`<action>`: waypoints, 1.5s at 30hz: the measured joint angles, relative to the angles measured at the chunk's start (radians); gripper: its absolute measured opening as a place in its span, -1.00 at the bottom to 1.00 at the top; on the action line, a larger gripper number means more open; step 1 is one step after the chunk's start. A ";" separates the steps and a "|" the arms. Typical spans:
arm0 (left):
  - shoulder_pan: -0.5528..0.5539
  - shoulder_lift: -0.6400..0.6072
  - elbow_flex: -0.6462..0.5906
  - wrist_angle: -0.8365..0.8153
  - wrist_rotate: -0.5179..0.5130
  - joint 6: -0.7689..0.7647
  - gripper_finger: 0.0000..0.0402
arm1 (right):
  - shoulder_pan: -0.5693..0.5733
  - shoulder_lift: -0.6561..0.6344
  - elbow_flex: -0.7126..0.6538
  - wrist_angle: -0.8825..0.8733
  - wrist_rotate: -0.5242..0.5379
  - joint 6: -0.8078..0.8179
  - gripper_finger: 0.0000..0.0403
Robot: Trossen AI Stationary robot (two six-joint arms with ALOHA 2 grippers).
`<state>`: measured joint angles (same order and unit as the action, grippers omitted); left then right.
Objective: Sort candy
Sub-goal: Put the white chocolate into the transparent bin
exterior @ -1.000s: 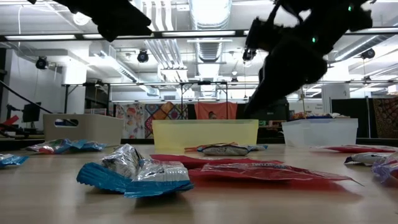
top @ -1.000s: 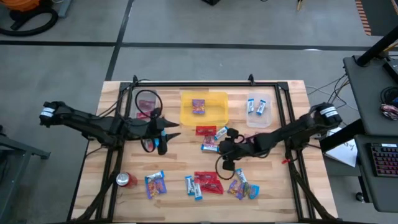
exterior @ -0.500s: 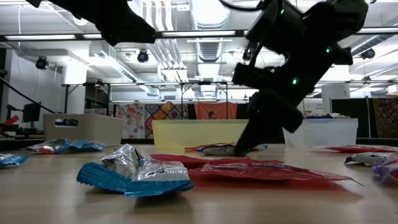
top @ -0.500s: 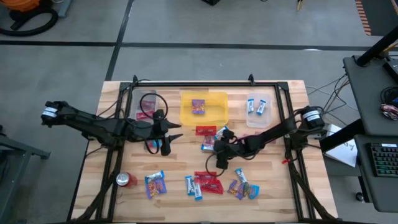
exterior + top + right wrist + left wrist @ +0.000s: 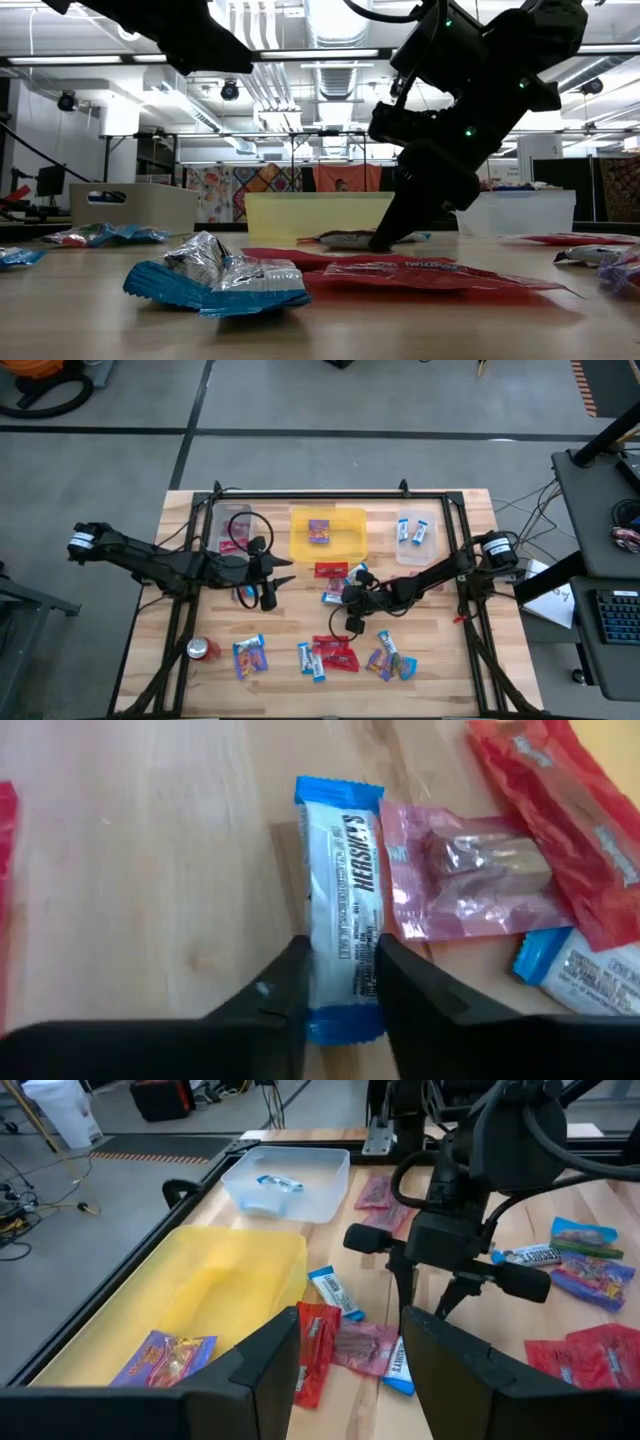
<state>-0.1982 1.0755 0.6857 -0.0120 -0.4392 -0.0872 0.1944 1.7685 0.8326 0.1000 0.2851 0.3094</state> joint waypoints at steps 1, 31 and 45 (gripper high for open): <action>0.000 0.000 0.000 -0.002 0.000 0.000 -0.20 | 0.000 -0.003 0.000 0.001 -0.001 -0.006 -0.64; 0.030 0.000 0.000 0.005 -0.050 0.057 -0.20 | -0.213 -0.688 -0.003 -0.878 0.275 0.577 -0.72; 0.046 0.000 0.000 0.012 -0.050 0.056 -0.20 | -0.434 -0.690 -0.117 -1.048 0.394 0.795 -0.71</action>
<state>-0.1520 1.0756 0.6857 0.0003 -0.4896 -0.0308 -0.2396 1.0785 0.7153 -0.9484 0.6791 1.1041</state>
